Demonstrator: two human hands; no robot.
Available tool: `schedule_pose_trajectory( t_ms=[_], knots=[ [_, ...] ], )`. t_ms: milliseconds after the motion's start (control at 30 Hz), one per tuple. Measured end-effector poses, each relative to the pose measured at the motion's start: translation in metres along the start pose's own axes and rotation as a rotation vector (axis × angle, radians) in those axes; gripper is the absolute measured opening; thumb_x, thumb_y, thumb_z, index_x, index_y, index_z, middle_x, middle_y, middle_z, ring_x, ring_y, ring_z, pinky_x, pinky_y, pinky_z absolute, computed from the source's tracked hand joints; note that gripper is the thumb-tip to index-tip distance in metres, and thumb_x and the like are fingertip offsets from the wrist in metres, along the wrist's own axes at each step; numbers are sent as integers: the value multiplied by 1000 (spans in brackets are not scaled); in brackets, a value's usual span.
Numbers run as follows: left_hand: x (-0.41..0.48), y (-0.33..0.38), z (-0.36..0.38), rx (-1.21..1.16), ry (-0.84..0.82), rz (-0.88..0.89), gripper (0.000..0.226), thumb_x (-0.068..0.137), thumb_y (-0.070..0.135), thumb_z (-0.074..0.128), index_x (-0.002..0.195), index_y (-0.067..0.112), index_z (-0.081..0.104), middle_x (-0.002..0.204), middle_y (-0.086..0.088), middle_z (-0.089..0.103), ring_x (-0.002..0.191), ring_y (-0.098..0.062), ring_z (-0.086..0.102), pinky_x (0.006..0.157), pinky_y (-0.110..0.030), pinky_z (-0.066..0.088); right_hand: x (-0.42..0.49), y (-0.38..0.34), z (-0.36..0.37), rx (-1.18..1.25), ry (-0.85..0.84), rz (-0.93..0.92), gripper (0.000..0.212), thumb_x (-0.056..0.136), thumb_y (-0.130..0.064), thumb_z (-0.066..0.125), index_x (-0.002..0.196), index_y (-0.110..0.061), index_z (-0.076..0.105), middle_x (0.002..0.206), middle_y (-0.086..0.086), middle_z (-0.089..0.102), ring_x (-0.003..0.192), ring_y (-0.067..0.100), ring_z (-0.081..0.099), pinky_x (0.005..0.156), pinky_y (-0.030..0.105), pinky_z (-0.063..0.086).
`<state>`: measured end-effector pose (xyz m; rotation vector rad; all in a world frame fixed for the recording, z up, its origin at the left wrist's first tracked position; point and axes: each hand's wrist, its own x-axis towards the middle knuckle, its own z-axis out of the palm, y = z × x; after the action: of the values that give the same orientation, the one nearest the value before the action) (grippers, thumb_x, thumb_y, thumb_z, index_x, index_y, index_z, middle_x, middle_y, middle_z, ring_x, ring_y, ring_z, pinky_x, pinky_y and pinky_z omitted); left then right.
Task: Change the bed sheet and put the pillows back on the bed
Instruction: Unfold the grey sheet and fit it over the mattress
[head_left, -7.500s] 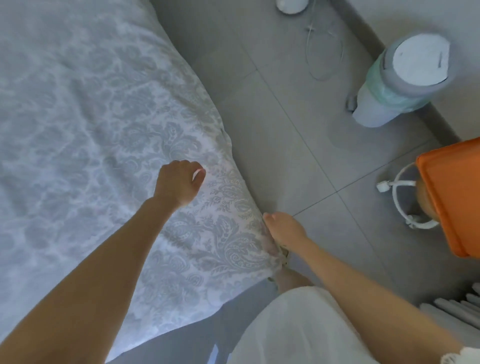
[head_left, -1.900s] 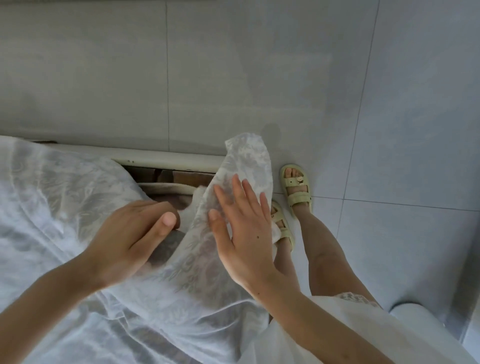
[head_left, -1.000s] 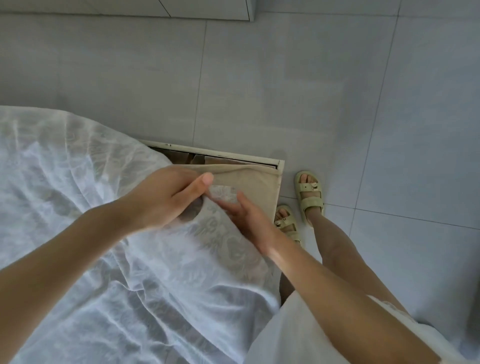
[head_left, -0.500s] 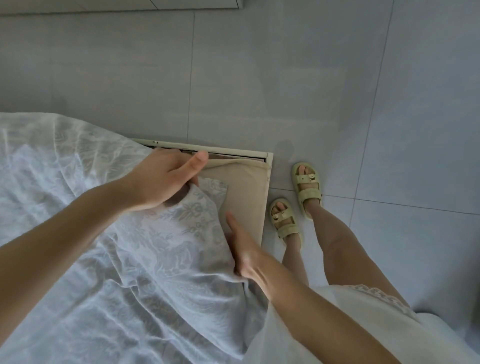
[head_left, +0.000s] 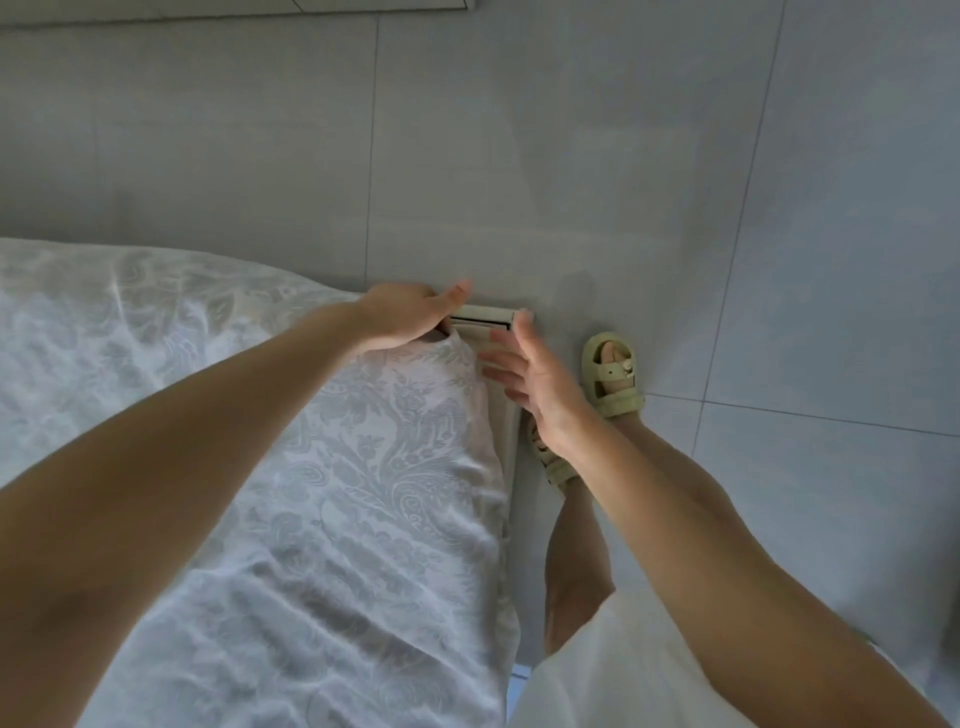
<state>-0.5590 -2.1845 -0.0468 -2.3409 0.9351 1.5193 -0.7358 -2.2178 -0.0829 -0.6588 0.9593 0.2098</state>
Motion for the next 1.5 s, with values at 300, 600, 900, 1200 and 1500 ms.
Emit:
schedule_pose_trajectory(
  t_ms=[300, 600, 900, 1200, 1500],
  knots=[
    [34, -2, 7, -226, -63, -50, 63, 95, 60, 18, 104, 15, 62, 91, -1, 63, 77, -10, 58, 75, -25, 41, 20, 9, 25, -436, 17, -240, 61, 66, -41, 77, 119, -27, 51, 107, -15, 64, 96, 2, 62, 77, 23, 50],
    [47, -85, -27, -248, 377, 38, 66, 76, 78, 19, 84, 29, 62, 105, -2, 66, 109, -28, 58, 105, -46, 37, 50, 9, -1, -277, -61, -145, 27, 80, -18, 74, 91, -32, 53, 98, -2, 64, 88, 13, 64, 79, 25, 52],
    [61, -148, -40, -209, 152, -174, 64, 96, 58, 17, 87, 23, 70, 105, -6, 64, 102, -25, 57, 98, -35, 39, 37, 9, 8, -261, -60, -187, 50, 71, -11, 79, 113, -18, 53, 107, 5, 63, 95, 21, 65, 81, 36, 55],
    [83, -147, -44, -139, -170, -381, 71, 96, 60, 23, 98, 5, 69, 103, -17, 67, 80, -26, 62, 84, -33, 43, 53, 9, -1, -278, -38, -74, 54, 68, -10, 81, 114, -22, 55, 107, 3, 64, 97, 22, 65, 86, 44, 55],
    [90, -114, -29, 279, 244, -44, 57, 98, 52, 22, 95, 7, 56, 102, -21, 63, 98, -36, 57, 79, -39, 41, 71, 10, -13, -262, -80, 43, 63, 73, -20, 79, 127, -25, 47, 116, -2, 62, 103, 13, 64, 94, 38, 52]
  ],
)
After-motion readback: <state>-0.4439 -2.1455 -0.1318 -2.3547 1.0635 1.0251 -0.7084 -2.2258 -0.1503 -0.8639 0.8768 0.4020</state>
